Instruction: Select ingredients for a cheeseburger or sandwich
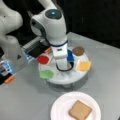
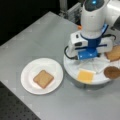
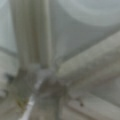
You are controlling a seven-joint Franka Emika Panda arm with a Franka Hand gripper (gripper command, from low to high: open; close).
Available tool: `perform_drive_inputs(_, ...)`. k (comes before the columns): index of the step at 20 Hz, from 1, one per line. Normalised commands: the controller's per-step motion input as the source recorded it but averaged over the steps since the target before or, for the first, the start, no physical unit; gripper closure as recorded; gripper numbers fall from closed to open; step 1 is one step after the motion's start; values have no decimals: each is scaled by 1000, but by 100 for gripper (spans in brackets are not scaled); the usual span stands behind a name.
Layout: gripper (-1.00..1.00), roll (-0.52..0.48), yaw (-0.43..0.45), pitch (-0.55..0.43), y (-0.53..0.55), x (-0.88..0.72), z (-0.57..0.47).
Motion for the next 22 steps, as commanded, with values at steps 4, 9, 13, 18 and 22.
perform_drive_inputs(4, -100, 7, 271, -56, -76, -45, -45)
perform_drive_inputs(9, -100, 35, 258, -31, -75, -21, -35)
perform_drive_inputs(13, -100, 67, 254, -13, -55, 6, -21)
perform_drive_inputs(18, -100, 88, 167, 8, -36, -7, -17)
perform_drive_inputs(22, -100, 74, 65, 37, -15, -43, 22)
